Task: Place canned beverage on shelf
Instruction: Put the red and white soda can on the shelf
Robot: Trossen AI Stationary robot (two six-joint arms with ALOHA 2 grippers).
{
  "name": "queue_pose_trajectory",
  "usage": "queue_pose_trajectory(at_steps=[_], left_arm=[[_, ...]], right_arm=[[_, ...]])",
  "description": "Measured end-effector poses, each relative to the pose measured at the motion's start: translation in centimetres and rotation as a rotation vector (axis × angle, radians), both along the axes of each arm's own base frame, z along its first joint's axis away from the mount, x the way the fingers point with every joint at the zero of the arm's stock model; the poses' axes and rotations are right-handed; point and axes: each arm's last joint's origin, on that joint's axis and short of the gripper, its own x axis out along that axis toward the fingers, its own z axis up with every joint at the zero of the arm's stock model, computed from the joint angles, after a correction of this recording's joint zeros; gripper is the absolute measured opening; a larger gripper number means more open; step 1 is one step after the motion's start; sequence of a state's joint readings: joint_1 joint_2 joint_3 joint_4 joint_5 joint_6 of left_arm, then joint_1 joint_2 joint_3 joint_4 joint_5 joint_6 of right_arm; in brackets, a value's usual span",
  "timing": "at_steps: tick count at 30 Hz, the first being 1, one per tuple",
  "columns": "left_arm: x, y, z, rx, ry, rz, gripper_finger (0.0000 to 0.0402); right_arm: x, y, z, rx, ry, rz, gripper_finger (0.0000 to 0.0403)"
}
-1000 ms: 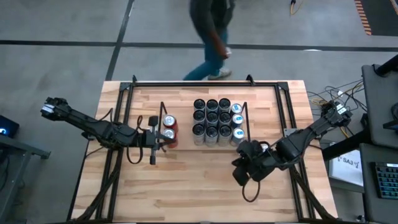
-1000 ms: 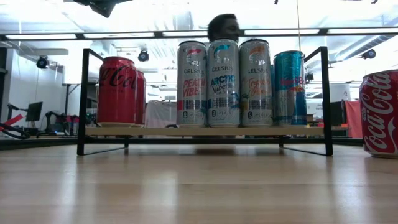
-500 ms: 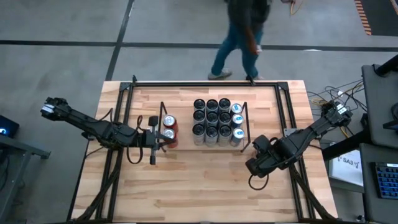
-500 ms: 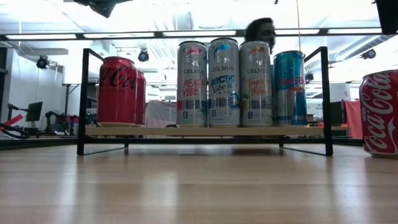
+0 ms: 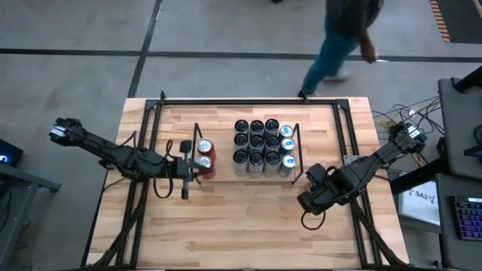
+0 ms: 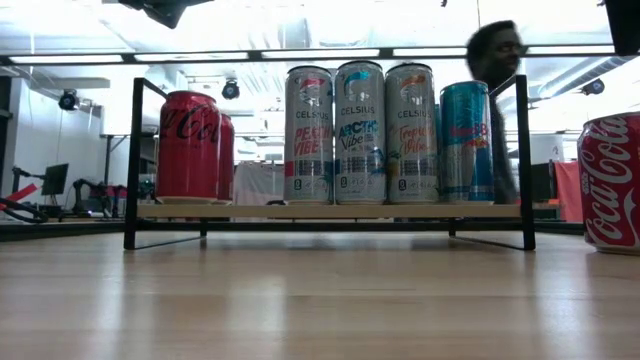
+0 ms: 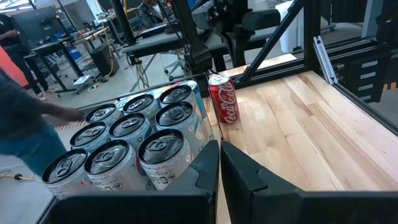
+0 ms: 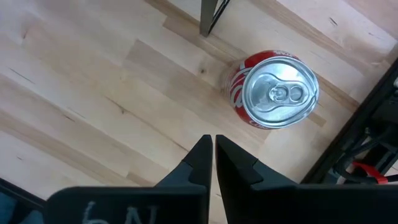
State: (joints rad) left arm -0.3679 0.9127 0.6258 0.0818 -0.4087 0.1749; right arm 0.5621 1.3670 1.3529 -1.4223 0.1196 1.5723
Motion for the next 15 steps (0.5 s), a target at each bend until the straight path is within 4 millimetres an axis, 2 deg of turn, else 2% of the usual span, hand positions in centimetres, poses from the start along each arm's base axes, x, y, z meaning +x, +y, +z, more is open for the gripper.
queue_pose_trajectory(at_steps=[3,6,15], left_arm=[[0.0,0.0,0.0,0.0,0.0,0.0,0.0],[0.0,0.0,0.0,0.0,0.0,0.0,0.0],[0.0,0.0,-0.01,0.0,0.001,0.0,0.0]], right_arm=[[0.0,0.0,0.0,0.0,0.0,0.0,0.0026],[0.01,0.01,0.0,0.001,-0.001,0.0,0.0061],[0.01,-0.02,-0.05,-0.004,-0.004,-0.043,0.0227]])
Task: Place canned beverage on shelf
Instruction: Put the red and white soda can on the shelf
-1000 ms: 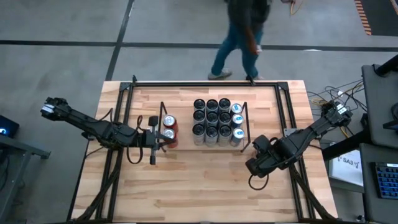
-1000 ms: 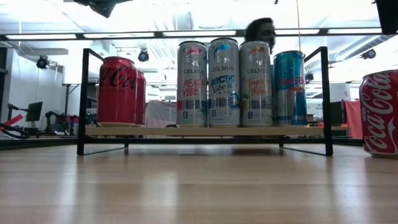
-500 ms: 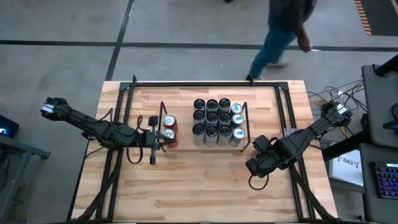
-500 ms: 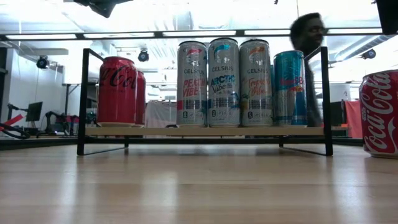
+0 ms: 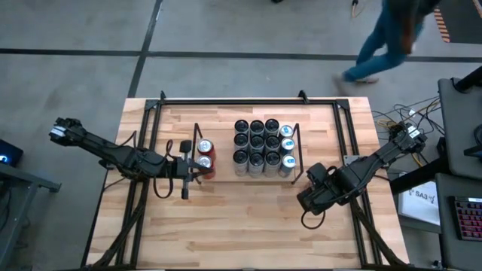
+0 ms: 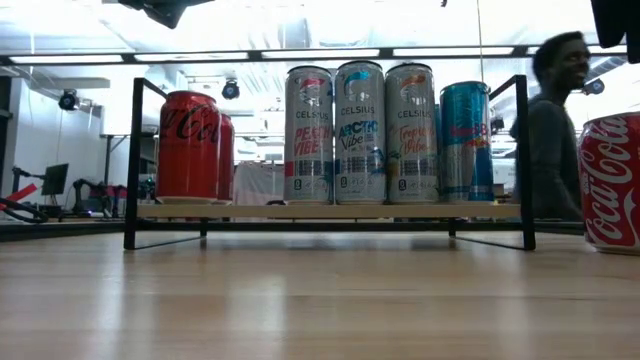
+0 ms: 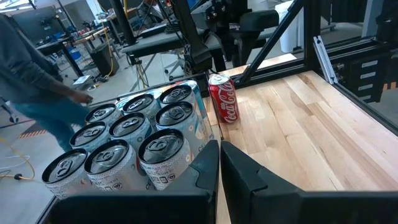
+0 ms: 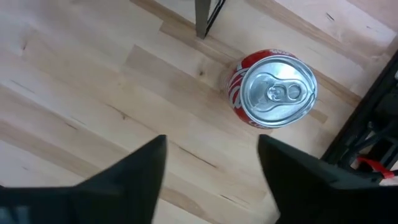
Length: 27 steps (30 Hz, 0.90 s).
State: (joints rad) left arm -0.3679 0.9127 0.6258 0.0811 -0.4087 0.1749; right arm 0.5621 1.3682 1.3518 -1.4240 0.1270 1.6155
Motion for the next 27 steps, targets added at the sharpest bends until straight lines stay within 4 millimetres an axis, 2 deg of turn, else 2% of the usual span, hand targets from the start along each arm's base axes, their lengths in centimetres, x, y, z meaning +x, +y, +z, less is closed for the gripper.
queue_pose_trajectory(at_steps=[5,9,27], left_arm=[[0.0,0.0,-0.01,0.0,0.001,0.0,0.0],[0.0,0.0,-0.01,0.0,0.001,0.0,0.0],[-0.03,0.01,-0.17,0.007,0.016,0.0,0.0]], right_arm=[[-0.12,-0.08,-0.01,-0.005,0.011,-0.024,0.0315],[-0.13,-0.07,-0.01,-0.002,0.013,-0.024,0.0361],[-0.99,-0.61,-0.58,-0.06,0.101,-0.12,0.037]])
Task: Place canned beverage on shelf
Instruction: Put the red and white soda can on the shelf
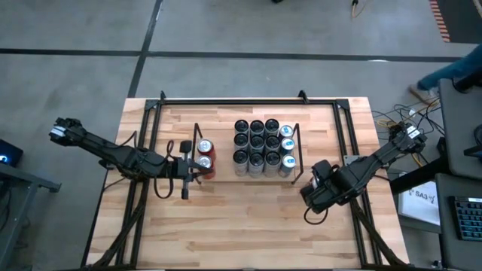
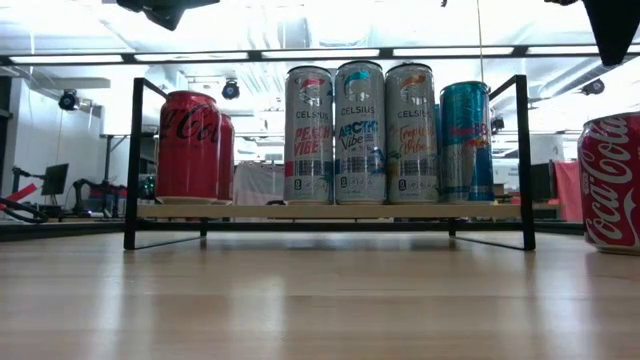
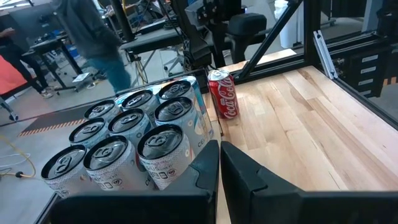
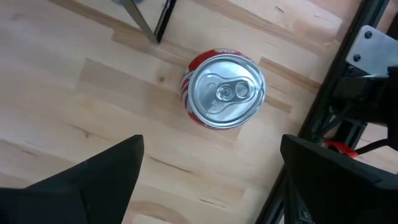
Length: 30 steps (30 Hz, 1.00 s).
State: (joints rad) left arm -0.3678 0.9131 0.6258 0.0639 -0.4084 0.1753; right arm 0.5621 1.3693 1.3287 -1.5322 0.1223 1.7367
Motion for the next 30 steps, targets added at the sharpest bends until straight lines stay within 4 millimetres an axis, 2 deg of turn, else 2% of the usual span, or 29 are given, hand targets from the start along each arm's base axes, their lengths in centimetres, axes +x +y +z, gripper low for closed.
queue_pose_trajectory(at_steps=[16,30], left_arm=[[0.0,0.0,0.0,-0.001,-0.001,0.0,0.0],[0.0,0.0,0.0,-0.001,-0.002,0.0,0.0]], right_arm=[[0.0,-0.7,-1.3,-0.063,0.025,0.016,0.037],[0.5,-2.4,-4.0,-0.034,0.107,0.049,0.037]])
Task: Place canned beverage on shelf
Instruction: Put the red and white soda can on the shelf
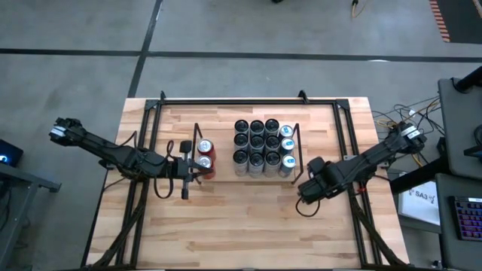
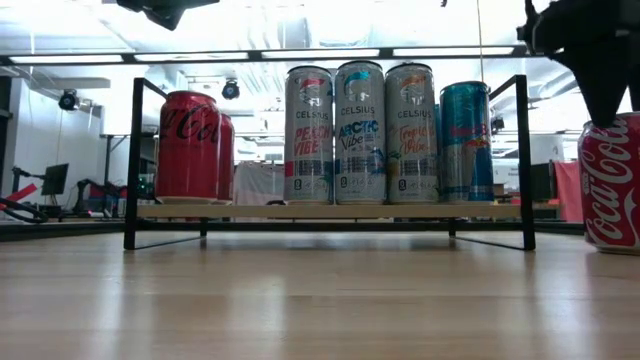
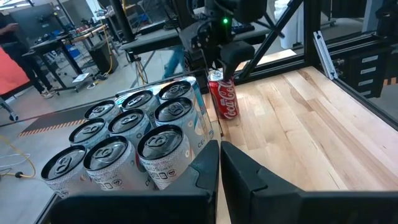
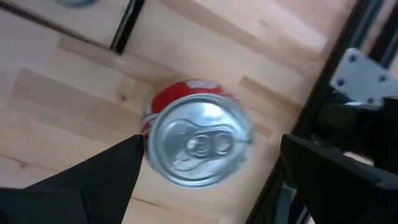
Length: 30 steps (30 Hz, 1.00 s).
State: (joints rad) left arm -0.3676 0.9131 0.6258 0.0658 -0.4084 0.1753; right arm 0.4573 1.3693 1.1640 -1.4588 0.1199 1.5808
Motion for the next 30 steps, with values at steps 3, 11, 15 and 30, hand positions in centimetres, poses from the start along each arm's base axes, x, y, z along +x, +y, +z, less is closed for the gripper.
queue_pose_trajectory(at_steps=[3,11,15,30], left_arm=[[0.0,0.0,0.0,0.0,0.0,0.0,0.0],[0.0,0.0,0.0,0.0,0.0,0.0,0.0],[0.0,0.0,0.0,-0.001,-0.002,0.0,0.0],[1.7,-0.9,0.2,-0.064,-0.112,-0.006,0.0]], right_arm=[[0.1,0.1,-0.9,0.03,-0.01,0.014,0.037],[0.1,0.1,-4.1,0.056,-0.048,0.03,0.0367],[-0.3,-0.1,-5.2,0.047,-0.032,0.027,0.035],[0.8,1.4,-2.8,0.09,-0.134,0.104,0.0303]])
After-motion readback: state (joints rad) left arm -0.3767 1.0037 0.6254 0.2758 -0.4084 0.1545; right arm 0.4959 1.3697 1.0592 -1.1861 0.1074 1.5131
